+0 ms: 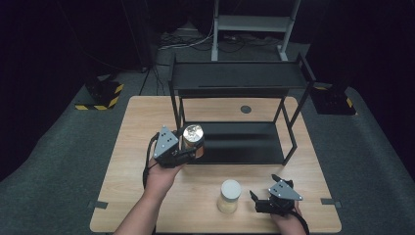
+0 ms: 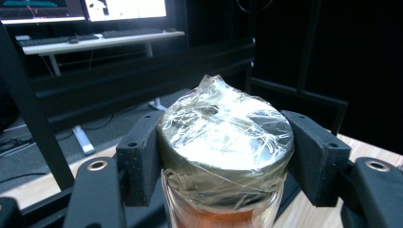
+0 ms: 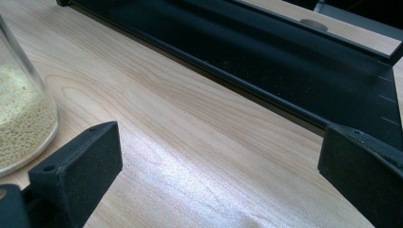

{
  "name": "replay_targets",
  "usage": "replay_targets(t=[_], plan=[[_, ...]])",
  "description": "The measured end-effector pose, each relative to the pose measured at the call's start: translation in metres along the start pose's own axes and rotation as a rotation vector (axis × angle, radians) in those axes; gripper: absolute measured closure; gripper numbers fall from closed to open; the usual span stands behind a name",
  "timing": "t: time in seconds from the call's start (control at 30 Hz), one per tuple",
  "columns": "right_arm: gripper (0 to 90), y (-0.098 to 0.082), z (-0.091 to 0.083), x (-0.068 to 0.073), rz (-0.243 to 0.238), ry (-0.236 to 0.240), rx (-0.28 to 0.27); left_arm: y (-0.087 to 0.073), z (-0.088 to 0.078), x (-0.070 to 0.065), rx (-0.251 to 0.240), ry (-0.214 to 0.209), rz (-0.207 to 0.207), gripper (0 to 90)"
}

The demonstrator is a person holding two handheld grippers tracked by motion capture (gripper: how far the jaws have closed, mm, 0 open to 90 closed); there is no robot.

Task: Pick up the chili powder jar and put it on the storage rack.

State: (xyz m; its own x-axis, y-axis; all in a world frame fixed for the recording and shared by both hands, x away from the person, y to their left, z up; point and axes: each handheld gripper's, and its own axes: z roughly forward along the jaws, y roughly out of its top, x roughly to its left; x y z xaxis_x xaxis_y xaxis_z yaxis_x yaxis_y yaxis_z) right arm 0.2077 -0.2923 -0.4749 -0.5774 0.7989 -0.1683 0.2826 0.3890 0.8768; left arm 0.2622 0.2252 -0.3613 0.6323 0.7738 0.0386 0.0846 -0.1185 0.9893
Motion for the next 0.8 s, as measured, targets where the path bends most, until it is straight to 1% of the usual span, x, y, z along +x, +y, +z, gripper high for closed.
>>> replay_targets(t=[0.1,0.23,0.43,0.8], plan=[[0.1,0.000,0.000,0.000,0.002,0.001,0.000,0.008,0.000,0.002,-0.009,0.002,0.002,34.8],[0.1,0.000,0.000,-0.001,0.003,0.002,0.001,0.019,-0.001,0.004,-0.023,0.009,-0.006,34.8],[0.1,0.000,0.000,-0.001,0.007,0.000,-0.003,0.033,0.000,0.007,-0.036,0.018,-0.002,34.8],[0.1,-0.001,0.000,-0.002,0.016,0.002,-0.004,0.065,0.001,0.009,-0.077,0.031,0.020,34.8]])
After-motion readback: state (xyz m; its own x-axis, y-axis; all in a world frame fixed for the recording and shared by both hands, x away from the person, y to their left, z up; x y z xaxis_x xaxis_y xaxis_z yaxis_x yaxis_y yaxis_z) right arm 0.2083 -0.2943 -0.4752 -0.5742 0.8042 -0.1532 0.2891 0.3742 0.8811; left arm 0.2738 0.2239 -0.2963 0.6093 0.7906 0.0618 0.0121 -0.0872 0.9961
